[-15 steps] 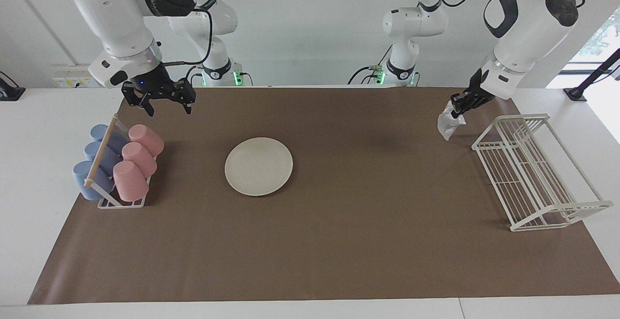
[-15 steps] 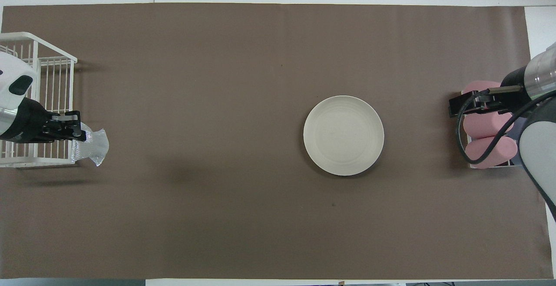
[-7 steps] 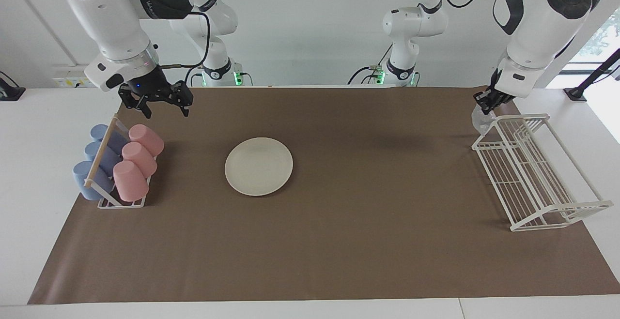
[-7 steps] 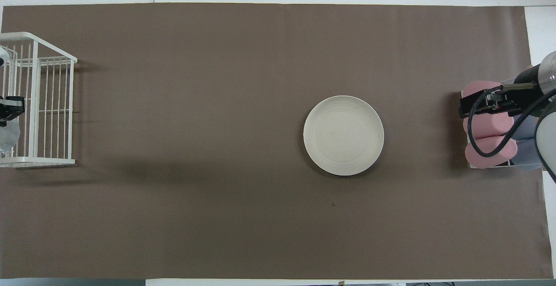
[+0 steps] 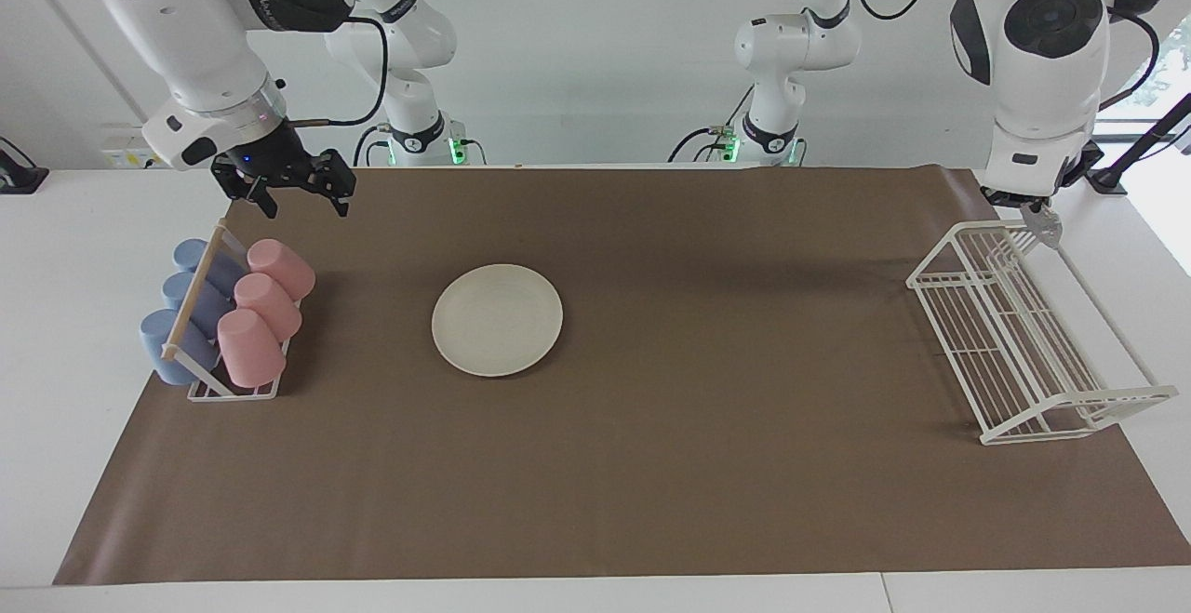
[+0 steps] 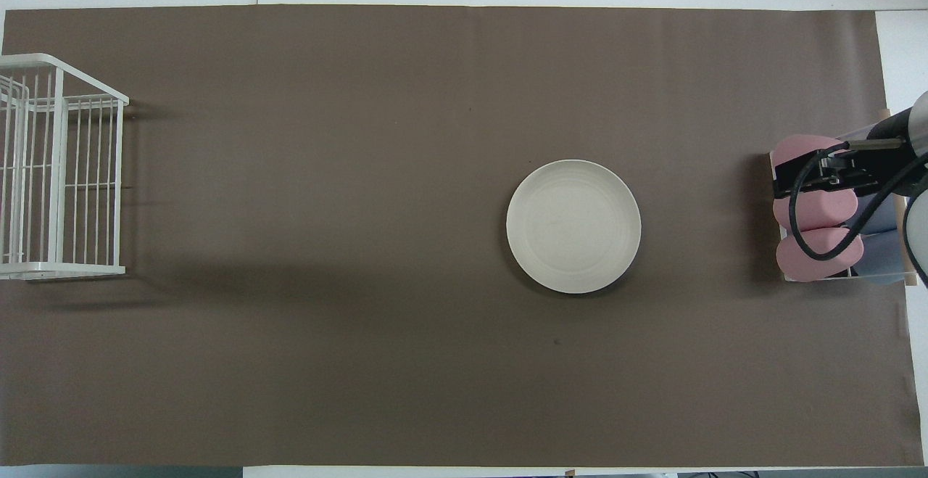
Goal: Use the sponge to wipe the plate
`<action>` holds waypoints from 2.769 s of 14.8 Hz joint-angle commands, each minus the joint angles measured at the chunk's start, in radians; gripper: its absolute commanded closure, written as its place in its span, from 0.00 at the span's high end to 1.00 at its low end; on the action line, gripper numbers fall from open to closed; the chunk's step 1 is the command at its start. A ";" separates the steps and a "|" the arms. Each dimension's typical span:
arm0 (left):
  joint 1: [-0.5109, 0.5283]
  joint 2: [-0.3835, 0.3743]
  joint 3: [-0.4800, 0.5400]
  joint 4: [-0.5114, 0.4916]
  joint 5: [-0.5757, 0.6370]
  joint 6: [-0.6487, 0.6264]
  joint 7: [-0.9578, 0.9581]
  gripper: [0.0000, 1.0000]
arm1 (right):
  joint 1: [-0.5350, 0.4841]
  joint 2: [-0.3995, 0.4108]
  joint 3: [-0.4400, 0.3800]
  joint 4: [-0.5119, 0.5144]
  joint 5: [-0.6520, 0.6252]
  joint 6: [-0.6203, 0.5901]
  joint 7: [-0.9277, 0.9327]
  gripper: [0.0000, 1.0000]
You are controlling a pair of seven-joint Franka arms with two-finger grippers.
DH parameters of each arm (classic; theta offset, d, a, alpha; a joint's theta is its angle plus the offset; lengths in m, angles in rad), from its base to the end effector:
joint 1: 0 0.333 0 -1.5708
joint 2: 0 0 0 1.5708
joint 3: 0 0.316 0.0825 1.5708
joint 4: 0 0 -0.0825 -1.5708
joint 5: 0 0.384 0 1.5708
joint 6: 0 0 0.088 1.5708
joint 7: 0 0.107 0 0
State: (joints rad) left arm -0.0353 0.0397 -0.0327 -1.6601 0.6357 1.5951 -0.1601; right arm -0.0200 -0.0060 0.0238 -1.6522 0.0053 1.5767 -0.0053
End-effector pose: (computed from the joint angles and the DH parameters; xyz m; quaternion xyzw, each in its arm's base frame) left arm 0.5683 0.0240 0.5825 -0.9489 -0.0198 0.0140 0.3146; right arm 0.5501 0.0027 0.5900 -0.9994 -0.0044 0.0347 0.0026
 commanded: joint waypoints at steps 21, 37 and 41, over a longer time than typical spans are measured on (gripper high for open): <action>-0.032 0.184 0.001 -0.135 0.251 0.247 -0.254 0.00 | -0.012 -0.005 -0.012 0.008 -0.011 0.025 -0.073 1.00; -0.032 0.184 0.001 -0.136 0.236 0.281 -0.269 1.00 | -0.001 -0.009 -0.005 0.005 -0.018 0.023 -0.018 1.00; -0.032 0.184 0.001 -0.133 0.233 0.281 -0.271 1.00 | -0.001 -0.006 -0.004 0.011 -0.019 0.022 -0.019 1.00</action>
State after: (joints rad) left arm -0.0703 0.2416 -0.0355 -1.7720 0.8670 1.8527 -0.4172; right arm -0.0185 -0.0060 0.0095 -1.6437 0.0052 1.5942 -0.0468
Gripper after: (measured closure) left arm 0.000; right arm 0.000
